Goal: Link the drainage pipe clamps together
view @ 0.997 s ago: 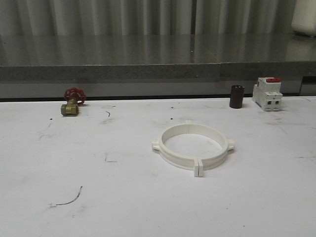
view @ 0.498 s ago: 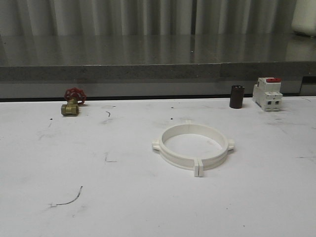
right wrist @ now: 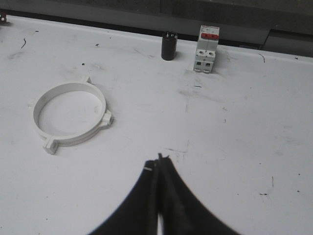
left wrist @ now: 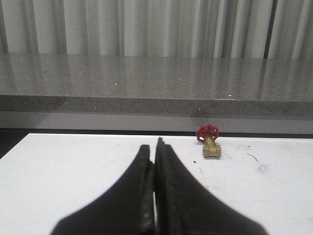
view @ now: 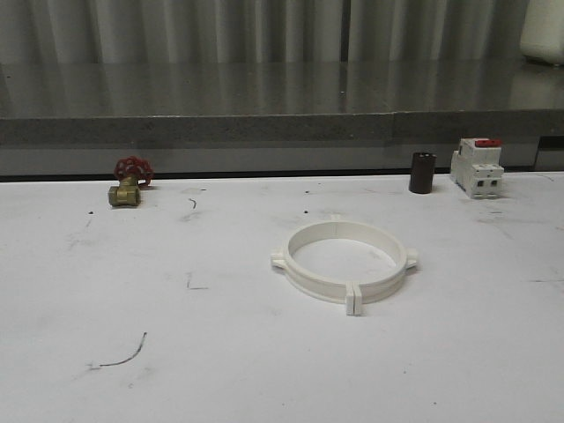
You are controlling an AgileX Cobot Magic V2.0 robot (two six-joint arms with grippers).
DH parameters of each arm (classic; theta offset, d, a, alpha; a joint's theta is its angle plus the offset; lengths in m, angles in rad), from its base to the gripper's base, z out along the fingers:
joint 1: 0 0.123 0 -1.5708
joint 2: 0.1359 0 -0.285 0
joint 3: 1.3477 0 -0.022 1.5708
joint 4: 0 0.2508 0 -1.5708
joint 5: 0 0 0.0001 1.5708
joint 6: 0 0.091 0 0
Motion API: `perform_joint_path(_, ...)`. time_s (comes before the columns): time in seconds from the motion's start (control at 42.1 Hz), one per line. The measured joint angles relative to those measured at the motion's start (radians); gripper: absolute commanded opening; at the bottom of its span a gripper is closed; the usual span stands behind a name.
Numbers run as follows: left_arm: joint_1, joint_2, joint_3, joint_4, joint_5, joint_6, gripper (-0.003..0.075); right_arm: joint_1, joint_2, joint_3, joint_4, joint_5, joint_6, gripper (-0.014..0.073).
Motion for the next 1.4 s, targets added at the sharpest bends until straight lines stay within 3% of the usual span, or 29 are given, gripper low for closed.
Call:
perform_joint_path(1.092, 0.000, 0.000, 0.000, -0.007, -0.004, 0.036, -0.0020, 0.000, -0.002, 0.000, 0.000, 0.000, 0.000, -0.0116)
perform_joint_path(1.234, 0.000, 0.000, 0.000, -0.007, -0.006, 0.036, -0.0020, 0.004, -0.110, 0.045, 0.000, -0.016, -0.002, -0.0116)
perform_joint_path(1.4, 0.000, 0.000, 0.000, -0.007, -0.006, 0.036, -0.0020, -0.011, -0.321, 0.204, 0.000, -0.150, -0.002, -0.0116)
